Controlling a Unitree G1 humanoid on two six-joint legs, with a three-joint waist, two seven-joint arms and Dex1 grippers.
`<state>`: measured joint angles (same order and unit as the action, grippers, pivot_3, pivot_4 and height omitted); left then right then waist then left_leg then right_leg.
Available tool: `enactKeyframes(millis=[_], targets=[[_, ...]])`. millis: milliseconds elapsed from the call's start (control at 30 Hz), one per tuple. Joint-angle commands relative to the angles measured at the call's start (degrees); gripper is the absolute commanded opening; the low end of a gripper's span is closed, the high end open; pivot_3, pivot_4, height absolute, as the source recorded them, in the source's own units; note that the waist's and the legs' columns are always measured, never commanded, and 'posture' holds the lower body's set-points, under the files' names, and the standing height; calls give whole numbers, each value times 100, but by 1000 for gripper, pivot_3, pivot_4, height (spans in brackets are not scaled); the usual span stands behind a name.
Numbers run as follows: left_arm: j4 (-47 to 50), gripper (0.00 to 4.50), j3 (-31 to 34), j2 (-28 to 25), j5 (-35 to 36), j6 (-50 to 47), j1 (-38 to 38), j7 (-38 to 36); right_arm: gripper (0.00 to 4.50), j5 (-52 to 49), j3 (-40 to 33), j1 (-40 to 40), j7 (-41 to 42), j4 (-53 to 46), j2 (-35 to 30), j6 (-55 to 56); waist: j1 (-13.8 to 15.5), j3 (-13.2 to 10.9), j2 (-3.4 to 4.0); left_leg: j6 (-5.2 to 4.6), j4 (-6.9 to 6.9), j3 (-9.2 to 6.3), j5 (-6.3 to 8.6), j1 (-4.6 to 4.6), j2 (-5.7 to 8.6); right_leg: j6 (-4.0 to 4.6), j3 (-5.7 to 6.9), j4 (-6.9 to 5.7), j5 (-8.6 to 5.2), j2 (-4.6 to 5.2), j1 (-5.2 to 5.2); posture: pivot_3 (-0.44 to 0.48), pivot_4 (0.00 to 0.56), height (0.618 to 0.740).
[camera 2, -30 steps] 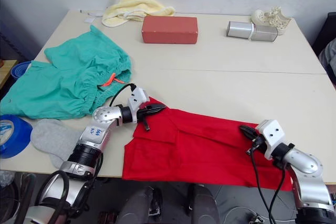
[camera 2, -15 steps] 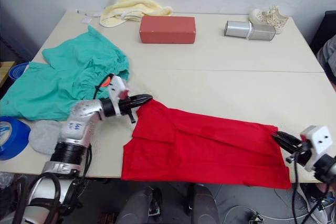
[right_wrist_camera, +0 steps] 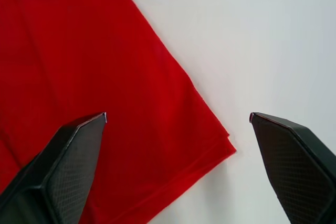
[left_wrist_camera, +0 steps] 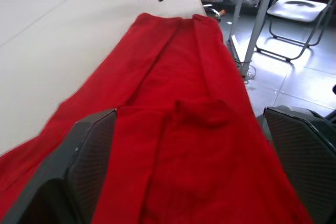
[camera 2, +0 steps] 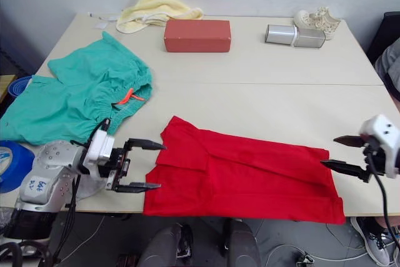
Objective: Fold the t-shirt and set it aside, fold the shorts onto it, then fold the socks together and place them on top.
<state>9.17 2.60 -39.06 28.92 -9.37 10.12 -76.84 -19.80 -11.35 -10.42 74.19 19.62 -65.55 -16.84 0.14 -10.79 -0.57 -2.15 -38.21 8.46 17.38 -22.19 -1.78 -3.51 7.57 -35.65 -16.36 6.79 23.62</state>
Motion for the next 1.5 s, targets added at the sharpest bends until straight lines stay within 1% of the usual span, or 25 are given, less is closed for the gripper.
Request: enactKeyframes(millis=[33, 167, 367, 400, 467, 500, 600, 633, 700, 833, 1000, 1100, 1133, 1233, 1267, 1400, 1500], targets=[[366, 4484, 227, 4, 337, 33, -71, 38, 4500, 332, 318, -492, 79, 403, -47, -30, -2, -2, 3, 0, 0, 0, 0, -2, 0, 0, 1, 0, 0, 0, 2, 0, 150, 740], [567, 4484, 305, 45, 467, 103, -219, 90, 4500, 652, 867, -1097, 286, 787, 66, -108, -37, -1, 11, 1, 0, 3, 0, -1, -3, 0, 1, 0, 0, -3, 2, 0, 150, 740], [681, 4484, 281, 150, 561, 54, -260, 298, 4500, 957, 1248, -1514, 394, 1095, 246, -224, -38, -1, 15, 4, -2, 6, -2, -1, -4, 0, 1, -4, 0, -7, 3, 0, 150, 740], [683, 4498, 283, 176, 579, 42, -259, 354, 4320, 965, 1302, -1555, 443, 1078, 299, -232, -38, -1, 15, 4, -2, 6, -2, 0, -4, 0, 1, -5, 0, -7, 2, 0, 150, 740], [668, 4500, 276, 194, 561, 59, -251, 411, 3895, 977, 1347, -1630, 439, 1054, 392, -268, -37, -1, 15, 4, -3, 6, -2, 0, -4, 0, 1, -4, 0, -7, 1, 0, 150, 740], [648, 4500, 275, 201, 534, 72, -239, 440, 3583, 1003, 1361, -1657, 442, 1064, 418, -259, -37, -1, 15, 4, -3, 6, -2, 0, -4, 0, 1, -5, 0, -8, 1, 0, 150, 740], [571, 4500, 279, 224, 469, 133, -181, 518, 2537, 1112, 1448, -1698, 507, 1104, 421, -276, -38, -1, 15, 4, -2, 6, -1, 0, -5, 0, 1, -6, 0, -10, 2, 0, 150, 740], [547, 4500, 293, 221, 493, 122, -156, 529, 2148, 1109, 1492, -1697, 618, 1078, 391, -409, -38, -1, 15, 4, -3, 6, -1, 0, -5, 0, 1, -6, 0, -10, 2, 0, 150, 740], [498, 4500, 303, 212, 538, 82, -119, 540, 1515, 1114, 1569, -1680, 847, 1007, 332, -563, -38, -1, 15, 4, -3, 6, -1, 1, -5, 0, 1, -6, 0, -10, 1, 0, 150, 740], [310, 4500, 269, 297, 405, 292, 16, 611, 89, 1332, 1585, -1898, 637, 1240, 424, -200, -38, -1, 15, 4, -3, 6, -1, 1, -6, 0, 1, -5, 0, -9, 1, 0, 150, 740], [-57, 4500, 253, 463, 205, 587, 342, 799, 39, 1659, 1663, -2408, 372, 1792, 616, 483, -40, -1, 15, 5, -7, 8, -1, 1, -4, 0, 1, -9, 1, -9, 0, 0, 150, 740], [-176, 4500, 280, 528, 137, 652, 416, 929, 39, 1909, 1679, -2797, -29, 2272, 777, 1108, -69, -1, 15, 5, -7, 13, -2, 1, -4, 0, -1, -10, 1, -11, 3, 0, 150, 740], [-197, 4500, 303, 541, 119, 682, 389, 980, 39, 2041, 1675, -3012, -360, 2528, 864, 1498, -77, -1, 16, 6, -6, 14, -2, 1, -4, 0, -2, -12, 1, -11, 4, 0, 150, 740], [-267, 4500, 333, 577, 28, 782, 329, 1134, 39, 2321, 1726, -3530, -839, 3170, 1058, 2244, -148, -4, 20, 10, -6, 17, -6, 1, -4, -1, -3, -15, 0, -13, 5, 0, 150, 740], [-290, 4500, 318, 584, 7, 799, 341, 1163, 39, 2379, 1746, -3627, -872, 3334, 1089, 2378, -162, -4, 20, 11, -6, 17, -6, 0, -4, 0, -3, -15, 0, -13, 6, 0, 150, 740], [-353, 4500, 338, 626, -227, 937, 249, 1470, 39, 2725, 1823, -4121, -1531, 4209, 1377, 3107, -176, -5, 20, 14, -4, 18, -13, 0, -5, 0, -4, -13, 0, -15, 6, 0, 150, 740], [-365, 4500, 387, 631, -308, 979, 177, 1632, 39, 2875, 1831, -4295, -1716, 4613, 1529, 3375, -174, -5, 20, 14, -4, 19, -15, 0, -5, -1, -4, -13, 0, -16, 5, 0, 150, 740]])
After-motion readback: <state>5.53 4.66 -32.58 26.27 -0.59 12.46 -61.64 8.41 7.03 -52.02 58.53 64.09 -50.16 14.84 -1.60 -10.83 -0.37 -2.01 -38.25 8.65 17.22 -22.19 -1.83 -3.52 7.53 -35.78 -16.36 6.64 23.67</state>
